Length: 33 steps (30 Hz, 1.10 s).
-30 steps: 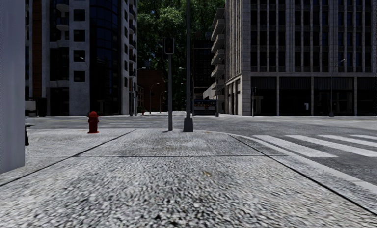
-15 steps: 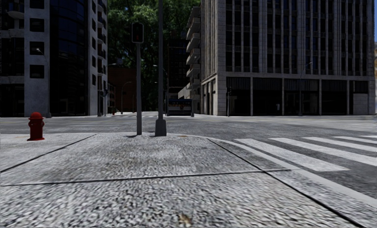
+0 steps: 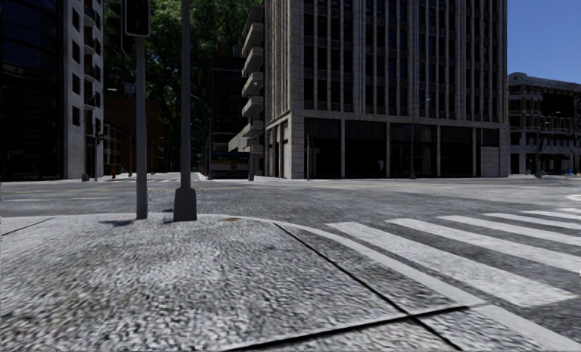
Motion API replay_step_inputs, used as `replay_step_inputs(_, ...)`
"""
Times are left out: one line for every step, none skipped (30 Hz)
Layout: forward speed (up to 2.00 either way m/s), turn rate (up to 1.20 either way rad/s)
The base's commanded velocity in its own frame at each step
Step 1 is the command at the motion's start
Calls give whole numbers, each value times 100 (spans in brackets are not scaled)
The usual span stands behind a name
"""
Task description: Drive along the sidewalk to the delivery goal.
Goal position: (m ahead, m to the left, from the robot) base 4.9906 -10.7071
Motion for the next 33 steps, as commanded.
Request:
replay_step_inputs(200,-56)
replay_step_inputs(200,-56)
replay_step_inputs(200,-56)
replay_step_inputs(200,-56)
replay_step_inputs(200,-56)
replay_step_inputs(200,-56)
replay_step_inputs(200,-56)
replay_step_inputs(200,-56)
replay_step_inputs(200,-56)
replay_step_inputs(200,-56)
replay_step_inputs(200,-56)
replay_step_inputs(200,-56)
replay_step_inputs(200,-56)
replay_step_inputs(200,-56)
replay_step_inputs(200,-56)
replay_step_inputs(200,-56)
replay_step_inputs(200,-56)
replay_step_inputs(200,-56)
replay_step_inputs(200,-56)
replay_step_inputs(200,-56)
replay_step_inputs(200,-57)
replay_step_inputs(192,-57)
replay_step_inputs(180,-57)
replay_step_inputs(180,-57)
replay_step_inputs(168,-57)
replay_step_inputs(147,-57)
replay_step_inputs(142,-57)
replay_step_inputs(138,-57)
replay_step_inputs(135,-57)
replay_step_inputs(135,-57)
replay_step_inputs(135,-57)
replay_step_inputs(134,-57)
replay_step_inputs(134,-57)
